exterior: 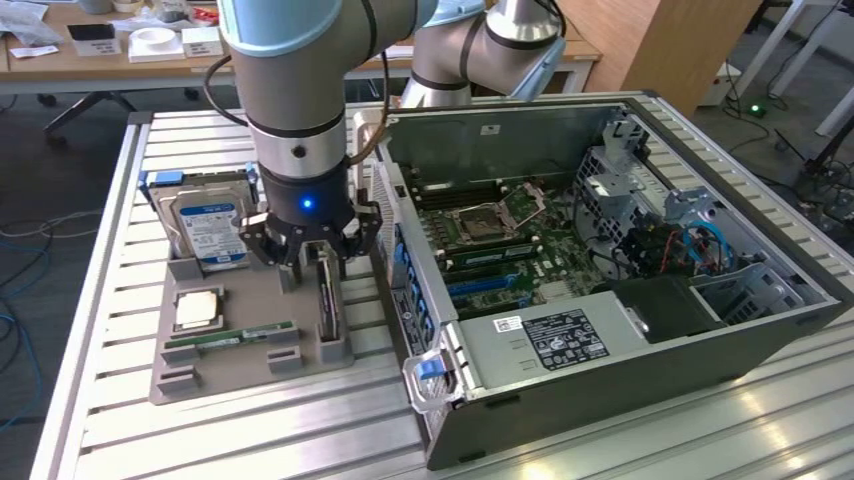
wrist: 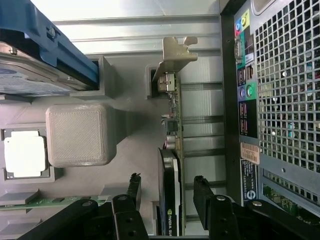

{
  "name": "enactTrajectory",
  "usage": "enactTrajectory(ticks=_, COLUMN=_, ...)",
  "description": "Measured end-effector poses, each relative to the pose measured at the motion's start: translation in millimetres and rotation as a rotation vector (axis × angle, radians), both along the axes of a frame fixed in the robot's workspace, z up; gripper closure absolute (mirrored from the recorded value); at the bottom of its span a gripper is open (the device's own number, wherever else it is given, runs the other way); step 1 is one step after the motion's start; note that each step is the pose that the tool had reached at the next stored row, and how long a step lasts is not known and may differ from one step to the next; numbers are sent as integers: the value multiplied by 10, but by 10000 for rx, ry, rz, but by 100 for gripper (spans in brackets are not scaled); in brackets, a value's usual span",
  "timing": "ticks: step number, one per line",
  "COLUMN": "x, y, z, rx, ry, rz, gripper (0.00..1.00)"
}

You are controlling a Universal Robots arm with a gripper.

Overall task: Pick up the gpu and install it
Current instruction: 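Pick up the gpu and move the gpu toward the slot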

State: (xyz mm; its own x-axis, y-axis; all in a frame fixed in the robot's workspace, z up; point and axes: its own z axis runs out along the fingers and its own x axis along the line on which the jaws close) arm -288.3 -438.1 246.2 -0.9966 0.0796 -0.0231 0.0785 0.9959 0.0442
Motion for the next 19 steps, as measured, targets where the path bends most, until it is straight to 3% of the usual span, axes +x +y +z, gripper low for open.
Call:
enactTrajectory(ticks=4, x=0, y=1, z=-9, rx=31, ry=-6, rz=-1, gripper=45)
enactTrajectory(ticks=19, x=2, y=1, z=-76, rx=33, ry=-4, rz=0, gripper=45)
